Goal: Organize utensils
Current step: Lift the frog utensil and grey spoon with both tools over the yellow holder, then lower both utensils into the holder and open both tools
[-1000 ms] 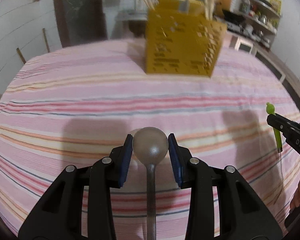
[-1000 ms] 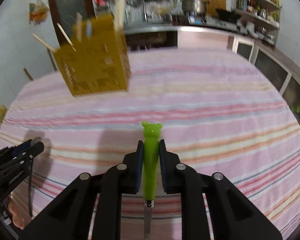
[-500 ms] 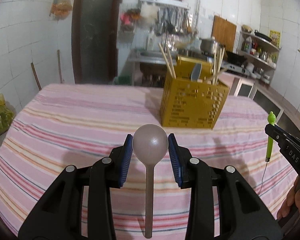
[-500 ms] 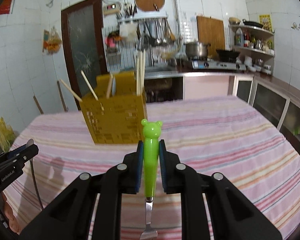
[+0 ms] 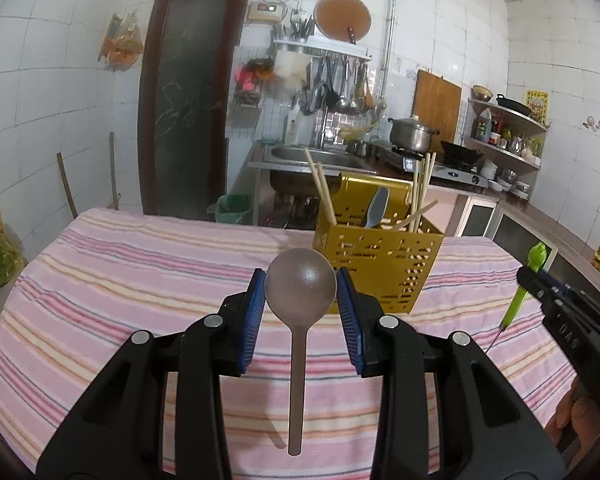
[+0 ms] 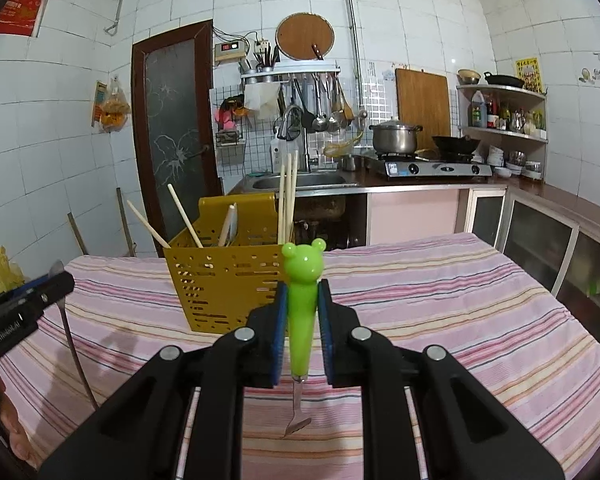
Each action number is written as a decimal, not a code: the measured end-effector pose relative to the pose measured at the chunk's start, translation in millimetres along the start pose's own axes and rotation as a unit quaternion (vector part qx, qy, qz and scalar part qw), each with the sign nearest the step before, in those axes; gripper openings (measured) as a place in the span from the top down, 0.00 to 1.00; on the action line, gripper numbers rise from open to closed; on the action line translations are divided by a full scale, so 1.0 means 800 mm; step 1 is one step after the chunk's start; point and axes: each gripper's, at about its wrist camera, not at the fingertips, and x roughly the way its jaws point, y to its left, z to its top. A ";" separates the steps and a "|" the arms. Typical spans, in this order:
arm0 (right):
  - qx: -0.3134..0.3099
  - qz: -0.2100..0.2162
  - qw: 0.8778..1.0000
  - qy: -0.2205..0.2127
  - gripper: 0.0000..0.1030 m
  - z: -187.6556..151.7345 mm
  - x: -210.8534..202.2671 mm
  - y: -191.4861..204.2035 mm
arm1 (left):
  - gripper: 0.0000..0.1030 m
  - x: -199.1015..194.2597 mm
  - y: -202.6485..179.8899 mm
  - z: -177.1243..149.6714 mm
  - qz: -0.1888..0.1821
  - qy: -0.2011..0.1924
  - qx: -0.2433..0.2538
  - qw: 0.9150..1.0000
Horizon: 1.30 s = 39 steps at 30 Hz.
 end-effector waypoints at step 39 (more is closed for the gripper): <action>0.010 0.018 1.000 0.004 0.85 0.152 0.180 0.026 | 0.66 0.182 -0.066 0.142 -0.044 -0.111 0.043 0.992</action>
